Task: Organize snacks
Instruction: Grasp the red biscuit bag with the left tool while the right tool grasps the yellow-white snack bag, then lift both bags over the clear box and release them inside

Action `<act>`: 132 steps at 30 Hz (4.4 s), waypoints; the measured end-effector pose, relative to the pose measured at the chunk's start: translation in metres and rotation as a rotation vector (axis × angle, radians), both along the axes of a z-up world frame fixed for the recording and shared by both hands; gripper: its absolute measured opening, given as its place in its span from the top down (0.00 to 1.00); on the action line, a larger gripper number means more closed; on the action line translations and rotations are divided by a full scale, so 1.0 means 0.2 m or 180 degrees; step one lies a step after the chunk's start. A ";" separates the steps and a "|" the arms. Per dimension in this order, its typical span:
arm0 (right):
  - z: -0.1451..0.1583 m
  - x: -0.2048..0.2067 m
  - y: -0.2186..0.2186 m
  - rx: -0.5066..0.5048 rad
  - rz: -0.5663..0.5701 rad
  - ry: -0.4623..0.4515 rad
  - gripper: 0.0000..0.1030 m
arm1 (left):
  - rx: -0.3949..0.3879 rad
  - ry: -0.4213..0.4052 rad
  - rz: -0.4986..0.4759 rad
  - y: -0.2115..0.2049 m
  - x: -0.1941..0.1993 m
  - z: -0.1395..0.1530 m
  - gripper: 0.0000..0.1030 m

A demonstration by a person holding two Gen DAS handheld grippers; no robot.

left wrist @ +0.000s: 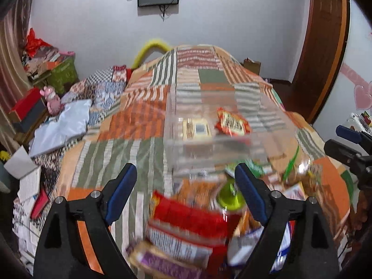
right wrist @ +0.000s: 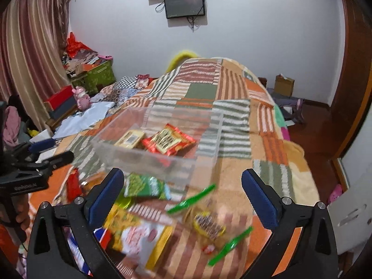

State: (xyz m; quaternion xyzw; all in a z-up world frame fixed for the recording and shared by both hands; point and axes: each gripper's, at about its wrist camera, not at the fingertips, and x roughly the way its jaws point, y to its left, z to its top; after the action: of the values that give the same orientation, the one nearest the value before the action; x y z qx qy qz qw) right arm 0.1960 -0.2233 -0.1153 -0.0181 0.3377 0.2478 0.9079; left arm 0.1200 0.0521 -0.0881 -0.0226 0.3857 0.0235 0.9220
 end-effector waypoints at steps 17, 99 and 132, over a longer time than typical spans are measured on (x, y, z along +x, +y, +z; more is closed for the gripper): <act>-0.15 -0.28 0.13 0.0010 0.0340 0.0253 0.02 | -0.0099 0.0302 0.0196 -0.06 -0.21 -0.29 0.16; -0.27 -0.09 0.04 0.0568 0.0230 0.0771 0.70 | -0.0588 0.0092 0.0651 0.40 -0.16 -0.20 0.38; -0.21 -0.01 0.08 0.0470 0.0319 0.0610 0.71 | -0.0443 -0.0128 0.0366 0.23 -0.03 -0.09 0.78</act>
State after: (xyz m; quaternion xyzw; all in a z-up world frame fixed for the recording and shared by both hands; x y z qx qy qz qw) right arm 0.1944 -0.2073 -0.1576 0.0557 0.4025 0.3176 0.8568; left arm 0.1135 0.0974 -0.1065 -0.1092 0.3659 0.0491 0.9229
